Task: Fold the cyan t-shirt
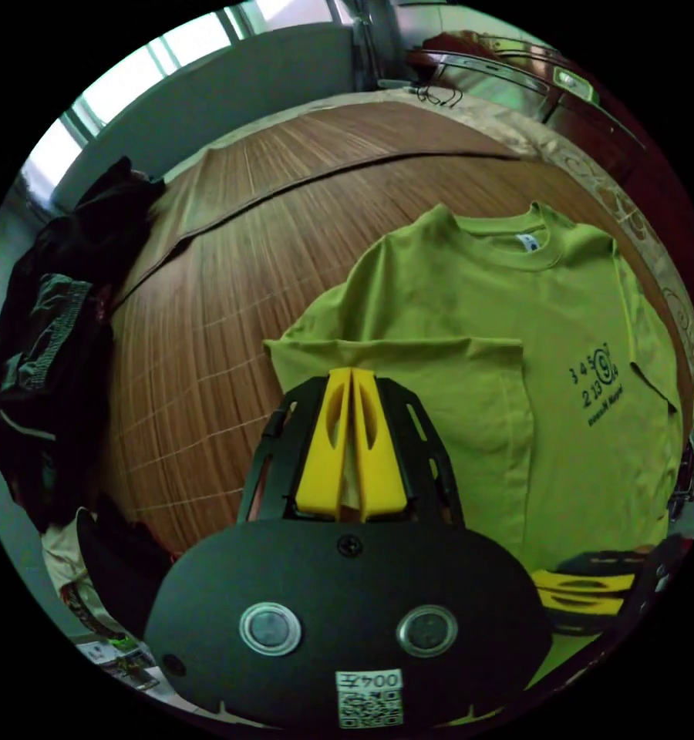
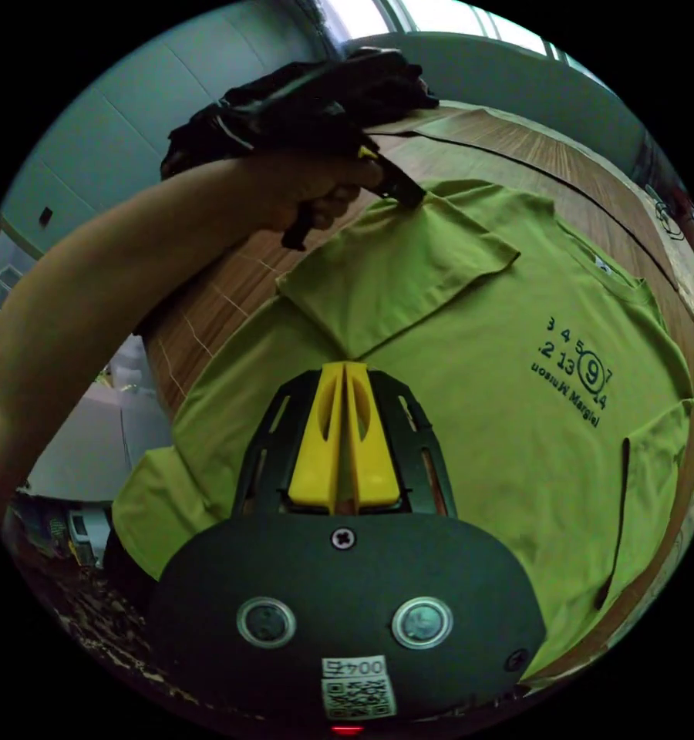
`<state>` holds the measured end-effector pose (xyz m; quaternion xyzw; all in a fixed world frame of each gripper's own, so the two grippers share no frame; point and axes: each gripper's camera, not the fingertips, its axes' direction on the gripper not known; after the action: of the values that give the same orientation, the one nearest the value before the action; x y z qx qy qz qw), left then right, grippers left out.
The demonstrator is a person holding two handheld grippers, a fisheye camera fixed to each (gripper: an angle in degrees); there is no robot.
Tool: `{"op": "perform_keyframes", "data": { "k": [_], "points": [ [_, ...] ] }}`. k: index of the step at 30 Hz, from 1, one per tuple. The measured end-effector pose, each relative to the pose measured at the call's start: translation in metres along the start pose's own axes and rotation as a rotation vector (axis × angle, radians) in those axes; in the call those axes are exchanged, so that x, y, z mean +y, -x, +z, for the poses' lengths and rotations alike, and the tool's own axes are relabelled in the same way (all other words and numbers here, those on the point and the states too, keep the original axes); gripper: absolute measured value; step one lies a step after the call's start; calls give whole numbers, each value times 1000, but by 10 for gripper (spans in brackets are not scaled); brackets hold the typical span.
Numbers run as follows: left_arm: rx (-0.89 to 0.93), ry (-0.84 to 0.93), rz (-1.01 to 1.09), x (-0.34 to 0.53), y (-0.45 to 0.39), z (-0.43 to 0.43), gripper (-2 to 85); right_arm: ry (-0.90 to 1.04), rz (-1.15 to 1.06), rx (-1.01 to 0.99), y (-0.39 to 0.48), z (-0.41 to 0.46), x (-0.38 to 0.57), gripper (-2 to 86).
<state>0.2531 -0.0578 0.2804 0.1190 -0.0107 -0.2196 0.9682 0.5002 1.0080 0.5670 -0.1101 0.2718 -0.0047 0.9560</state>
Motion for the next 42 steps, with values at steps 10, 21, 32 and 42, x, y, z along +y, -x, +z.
{"op": "perform_keyframes", "data": {
  "k": [10,21,32,42],
  "points": [
    [52,-191,10,190,16,-155,3,-23,109,246,-26,-74,175,-8],
    [244,-27,-289,485,12,-231,10,77,205,413,-22,-20,303,-8],
    [517,-41,-420,595,17,-267,60,-80,357,69,-52,-39,420,14],
    [788,0,-628,670,37,-244,73,-316,673,-251,-105,-67,631,79]
  ]
}}
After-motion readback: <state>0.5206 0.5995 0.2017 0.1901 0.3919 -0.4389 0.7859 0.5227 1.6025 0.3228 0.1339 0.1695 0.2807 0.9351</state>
